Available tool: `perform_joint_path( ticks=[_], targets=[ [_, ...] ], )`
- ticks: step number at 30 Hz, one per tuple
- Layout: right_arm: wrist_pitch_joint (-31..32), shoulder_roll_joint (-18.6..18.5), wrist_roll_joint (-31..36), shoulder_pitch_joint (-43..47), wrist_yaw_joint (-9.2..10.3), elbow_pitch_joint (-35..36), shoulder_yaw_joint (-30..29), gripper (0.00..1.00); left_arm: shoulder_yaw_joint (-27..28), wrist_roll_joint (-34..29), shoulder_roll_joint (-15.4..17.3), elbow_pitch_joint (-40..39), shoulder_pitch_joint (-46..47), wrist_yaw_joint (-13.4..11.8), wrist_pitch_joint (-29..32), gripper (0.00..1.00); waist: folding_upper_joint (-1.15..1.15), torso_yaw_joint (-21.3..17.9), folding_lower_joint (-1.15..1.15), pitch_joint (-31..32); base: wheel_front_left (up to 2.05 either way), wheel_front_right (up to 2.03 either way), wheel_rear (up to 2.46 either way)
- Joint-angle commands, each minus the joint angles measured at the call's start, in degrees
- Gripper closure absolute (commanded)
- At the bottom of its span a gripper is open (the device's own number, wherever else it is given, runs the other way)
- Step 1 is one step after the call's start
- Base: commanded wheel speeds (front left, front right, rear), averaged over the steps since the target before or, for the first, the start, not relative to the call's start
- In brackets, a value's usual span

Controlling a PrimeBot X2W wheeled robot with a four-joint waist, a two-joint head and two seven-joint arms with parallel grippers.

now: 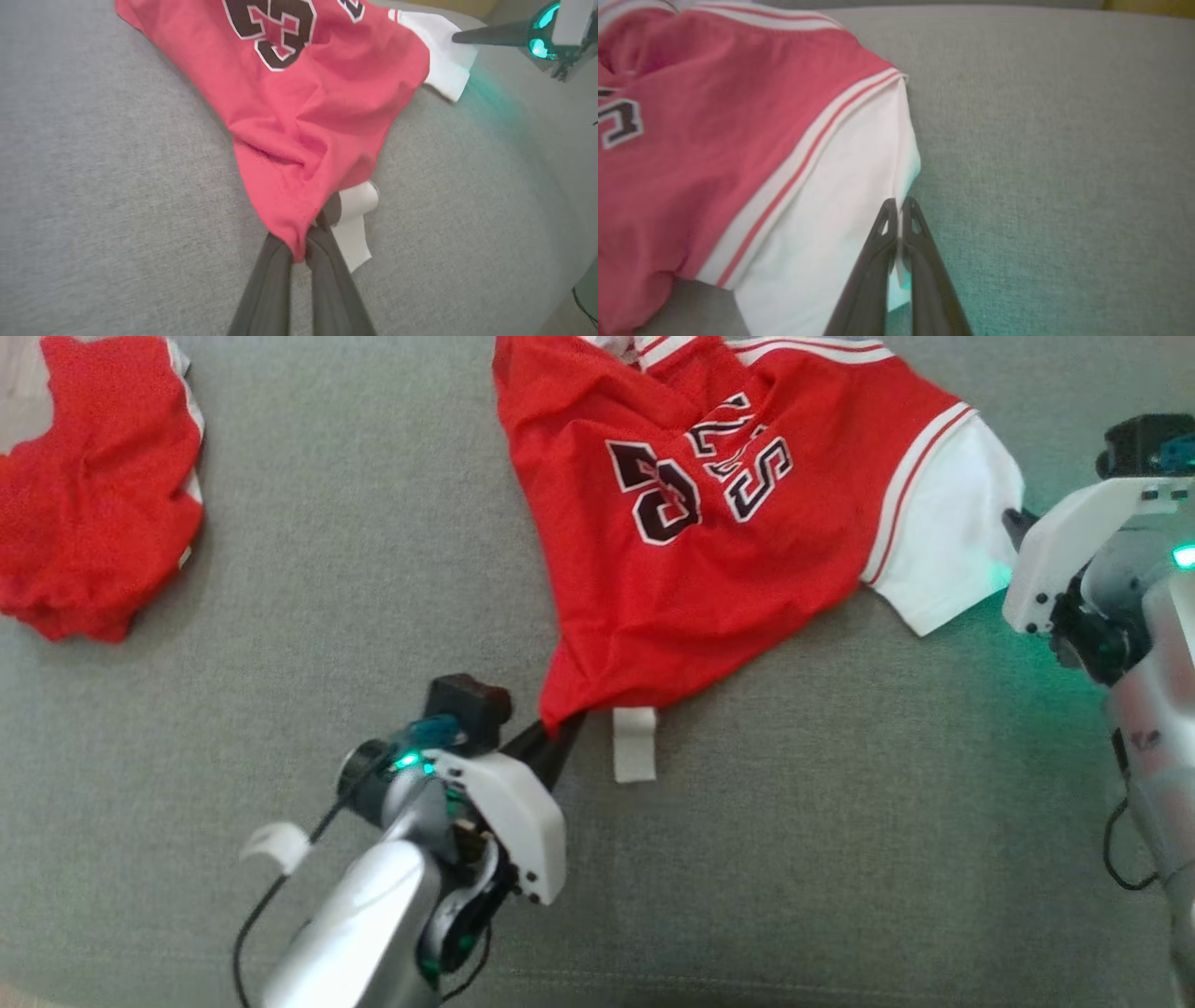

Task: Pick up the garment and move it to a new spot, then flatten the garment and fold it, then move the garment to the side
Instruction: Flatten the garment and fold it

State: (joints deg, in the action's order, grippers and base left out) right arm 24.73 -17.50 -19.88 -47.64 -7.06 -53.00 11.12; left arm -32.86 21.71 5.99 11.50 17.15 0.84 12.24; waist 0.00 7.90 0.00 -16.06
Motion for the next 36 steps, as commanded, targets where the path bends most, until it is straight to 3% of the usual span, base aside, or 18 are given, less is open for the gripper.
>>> perform_joint_path(
  ticks=[1, 8, 15, 19, 24, 30, 36],
  targets=[
    [-0.4, -0.8, -2.1, 0.7, -0.43, 3.8, 1.5, 1.0, 2.8, 0.8, 1.5, -3.6, 0.1, -0.6, 0.3, 1.0, 0.0, -0.8, 0.0, 1.0, 0.0, 0.0, 0.0],
    [-0.2, -3.7, -15.1, 6.5, -0.43, 19.9, 1.3, 1.0, 9.0, 5.0, 5.9, -15.6, -3.8, -2.9, 2.2, 1.0, 0.0, -3.0, 0.0, 5.3, 0.0, 0.0, 0.0],
    [4.8, -4.2, -25.5, 15.7, -0.43, 43.5, -11.0, 1.0, 16.7, 9.6, 11.1, -31.9, -7.9, -5.4, 5.9, 1.0, 0.0, -5.1, 0.0, 9.7, 0.0, 0.0, 0.0],
    [10.9, -0.9, -26.8, 18.9, -0.43, 57.6, -20.6, 1.0, 20.7, 11.6, 14.4, -41.0, -7.5, -6.1, 9.2, 1.0, 0.0, -6.3, 0.0, 10.7, 0.0, 0.0, 0.0],
    [19.6, 6.9, -26.5, 16.4, -0.43, 72.4, -29.3, 1.0, 24.3, 17.0, 16.8, -50.0, -3.2, -6.0, 14.7, 1.0, 0.0, -7.7, 0.0, 10.8, 0.0, 0.0, 0.0],
    [29.1, 12.8, -23.1, 6.8, -0.43, 79.9, -33.4, 1.0, 26.7, 23.0, 19.3, -54.3, 6.3, -5.9, 21.7, 1.0, 0.0, -8.9, 0.0, 7.8, 0.0, 0.0, 0.0],
    [32.6, 13.8, -13.1, -3.6, -0.43, 74.5, -32.8, 1.0, 26.4, 25.1, 20.6, -46.0, 19.0, -5.1, 25.7, 1.0, 0.0, -8.3, 0.0, 1.9, 0.0, 0.0, 0.0]
  ],
)
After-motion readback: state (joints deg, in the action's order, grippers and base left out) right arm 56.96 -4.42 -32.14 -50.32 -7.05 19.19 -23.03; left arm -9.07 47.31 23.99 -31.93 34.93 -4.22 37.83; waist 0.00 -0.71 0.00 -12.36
